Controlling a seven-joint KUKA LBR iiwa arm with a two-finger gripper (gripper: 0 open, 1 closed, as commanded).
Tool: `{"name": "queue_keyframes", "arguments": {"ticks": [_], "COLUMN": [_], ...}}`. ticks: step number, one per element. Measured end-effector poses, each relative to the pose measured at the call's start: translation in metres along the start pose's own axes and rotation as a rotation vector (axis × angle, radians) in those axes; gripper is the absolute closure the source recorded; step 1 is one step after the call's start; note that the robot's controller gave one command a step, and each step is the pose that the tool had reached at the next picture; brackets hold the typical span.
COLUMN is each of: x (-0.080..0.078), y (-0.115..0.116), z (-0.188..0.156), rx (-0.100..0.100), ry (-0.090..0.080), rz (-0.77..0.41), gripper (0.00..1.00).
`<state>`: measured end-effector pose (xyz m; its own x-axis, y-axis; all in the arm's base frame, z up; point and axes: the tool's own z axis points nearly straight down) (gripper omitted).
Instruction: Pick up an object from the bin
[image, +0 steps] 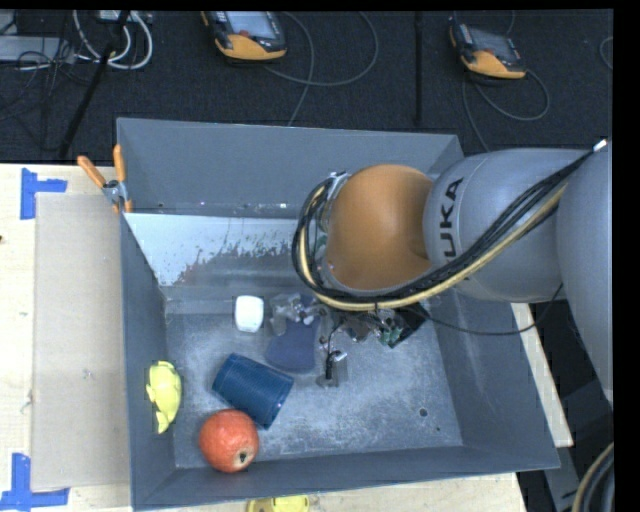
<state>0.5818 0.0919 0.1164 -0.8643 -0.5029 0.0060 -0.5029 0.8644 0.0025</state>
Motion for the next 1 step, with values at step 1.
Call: {"name": "queue_keyframes", "arguments": {"ticks": [1], "x": [0.0007], "y": [0.0257], "z": [-0.0071], "rx": [0.001], "ry": [-0.005], "rz": [0.152], "gripper": [0.0]}}
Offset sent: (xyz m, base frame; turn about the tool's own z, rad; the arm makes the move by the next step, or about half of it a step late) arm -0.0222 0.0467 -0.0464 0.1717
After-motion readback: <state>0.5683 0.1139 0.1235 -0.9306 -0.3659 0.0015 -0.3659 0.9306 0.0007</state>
